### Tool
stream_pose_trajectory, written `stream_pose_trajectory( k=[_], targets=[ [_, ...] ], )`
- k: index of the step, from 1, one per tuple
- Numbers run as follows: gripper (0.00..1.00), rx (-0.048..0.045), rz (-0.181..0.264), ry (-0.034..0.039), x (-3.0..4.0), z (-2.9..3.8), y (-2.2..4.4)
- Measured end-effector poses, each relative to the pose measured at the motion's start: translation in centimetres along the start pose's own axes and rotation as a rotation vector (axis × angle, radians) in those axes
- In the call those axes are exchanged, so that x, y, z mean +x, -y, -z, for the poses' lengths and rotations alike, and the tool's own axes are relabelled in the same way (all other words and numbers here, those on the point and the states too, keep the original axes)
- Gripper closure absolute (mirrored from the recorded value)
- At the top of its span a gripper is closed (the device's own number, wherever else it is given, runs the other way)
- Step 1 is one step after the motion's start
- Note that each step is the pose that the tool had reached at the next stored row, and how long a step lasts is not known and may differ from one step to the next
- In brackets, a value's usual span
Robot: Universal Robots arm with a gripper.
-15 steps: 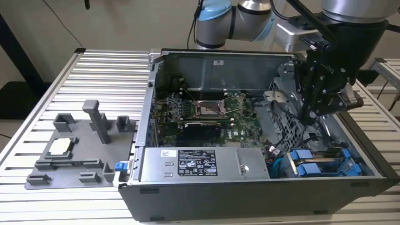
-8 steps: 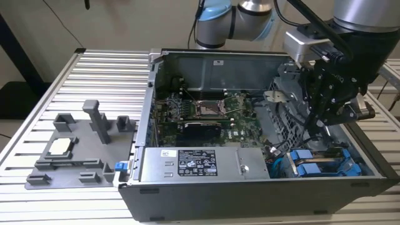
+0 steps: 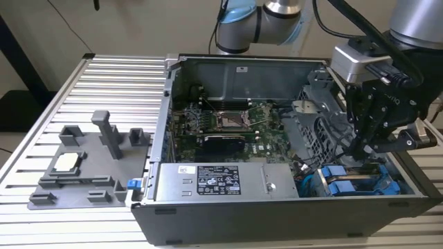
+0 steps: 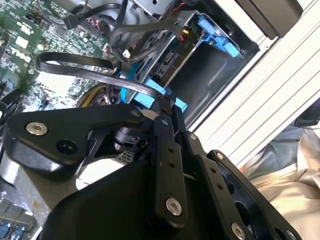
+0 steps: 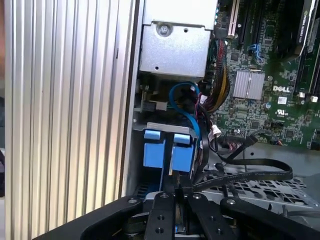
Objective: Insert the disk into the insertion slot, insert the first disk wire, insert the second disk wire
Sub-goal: 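Insert the second disk wire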
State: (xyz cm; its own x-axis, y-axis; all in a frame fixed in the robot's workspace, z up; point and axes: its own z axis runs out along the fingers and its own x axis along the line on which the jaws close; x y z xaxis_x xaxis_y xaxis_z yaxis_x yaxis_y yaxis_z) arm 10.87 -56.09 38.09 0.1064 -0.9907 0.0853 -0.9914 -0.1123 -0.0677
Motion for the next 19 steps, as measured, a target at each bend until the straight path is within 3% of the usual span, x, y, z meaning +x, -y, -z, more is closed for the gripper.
stream_pose_trajectory(
  k=[6,13,14,16,19],
  targets=[
    [0.84,-0.0099,0.001,0.0011,1.63,-0.37,0.43],
    [0.84,-0.0104,0.001,0.0020,1.82,-0.40,0.44],
    [0.84,-0.0100,-0.001,0.0062,1.82,-0.41,0.44],
    [0.84,-0.0086,-0.009,0.0244,1.81,-0.43,0.44],
    [0.84,-0.0054,-0.026,0.0646,1.81,-0.45,0.44]
  ],
)
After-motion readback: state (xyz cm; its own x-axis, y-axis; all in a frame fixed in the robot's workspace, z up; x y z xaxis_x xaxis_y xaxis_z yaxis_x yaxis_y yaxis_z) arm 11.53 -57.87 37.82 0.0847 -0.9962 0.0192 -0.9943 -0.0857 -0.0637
